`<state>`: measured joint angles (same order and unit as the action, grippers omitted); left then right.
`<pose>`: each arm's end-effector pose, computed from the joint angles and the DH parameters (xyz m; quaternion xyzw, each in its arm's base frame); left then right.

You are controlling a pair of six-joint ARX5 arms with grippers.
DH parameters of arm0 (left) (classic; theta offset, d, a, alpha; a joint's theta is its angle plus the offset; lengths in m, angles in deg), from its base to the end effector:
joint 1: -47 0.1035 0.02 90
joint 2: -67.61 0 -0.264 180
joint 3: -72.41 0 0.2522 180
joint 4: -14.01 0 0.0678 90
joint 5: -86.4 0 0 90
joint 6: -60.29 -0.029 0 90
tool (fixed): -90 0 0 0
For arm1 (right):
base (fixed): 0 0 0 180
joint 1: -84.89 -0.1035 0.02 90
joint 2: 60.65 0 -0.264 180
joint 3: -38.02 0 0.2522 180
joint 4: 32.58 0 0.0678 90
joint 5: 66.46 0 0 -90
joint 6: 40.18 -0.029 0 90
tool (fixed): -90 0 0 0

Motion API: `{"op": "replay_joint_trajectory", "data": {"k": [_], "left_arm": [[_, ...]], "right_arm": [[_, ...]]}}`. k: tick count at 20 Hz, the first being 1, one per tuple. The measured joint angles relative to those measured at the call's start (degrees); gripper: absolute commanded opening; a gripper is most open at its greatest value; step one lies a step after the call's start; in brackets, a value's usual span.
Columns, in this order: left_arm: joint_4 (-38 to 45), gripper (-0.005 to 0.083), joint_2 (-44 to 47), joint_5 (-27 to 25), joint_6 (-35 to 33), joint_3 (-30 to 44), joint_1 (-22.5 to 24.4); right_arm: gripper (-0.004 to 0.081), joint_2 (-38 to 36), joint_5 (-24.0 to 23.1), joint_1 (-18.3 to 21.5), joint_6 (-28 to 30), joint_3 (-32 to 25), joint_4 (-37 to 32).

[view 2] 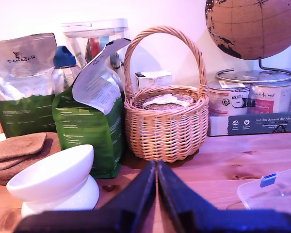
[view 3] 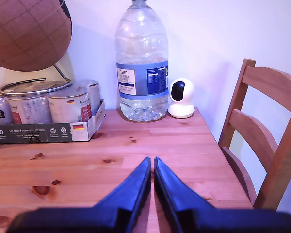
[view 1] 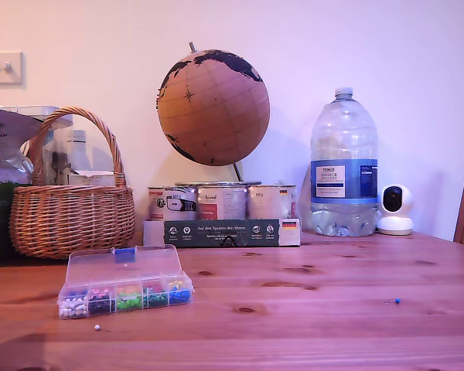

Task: Sort the loose pins on the table into their correct compartments

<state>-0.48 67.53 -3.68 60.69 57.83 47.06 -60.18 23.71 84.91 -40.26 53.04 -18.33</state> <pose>0.0970 0.0001 0.1670 -0.0035 -0.0001 0.0012 1.0000 0.0969 0.0001 0.1695 0.0007 -0.0026 0.0013 1.0000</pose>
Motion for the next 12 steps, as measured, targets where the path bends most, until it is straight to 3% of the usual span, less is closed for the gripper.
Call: {"op": "replay_joint_trajectory", "data": {"k": [3,9,12], "left_arm": [[-4.79,-0.0021,0.24,10.95,2.40,-0.68,-1.92],[-3.50,-0.0021,0.24,11.69,3.37,-0.68,-2.16],[-0.94,-0.0021,0.24,14.10,5.95,-0.68,-2.16]], "right_arm": [[-0.0013,0.00,6.75,-2.45,-2.51,0.13,-3.41],[-0.0013,0.00,7.08,-2.62,-2.93,0.13,-4.17],[-0.0013,0.00,9.44,-2.62,-7.74,0.26,-4.39]]}}
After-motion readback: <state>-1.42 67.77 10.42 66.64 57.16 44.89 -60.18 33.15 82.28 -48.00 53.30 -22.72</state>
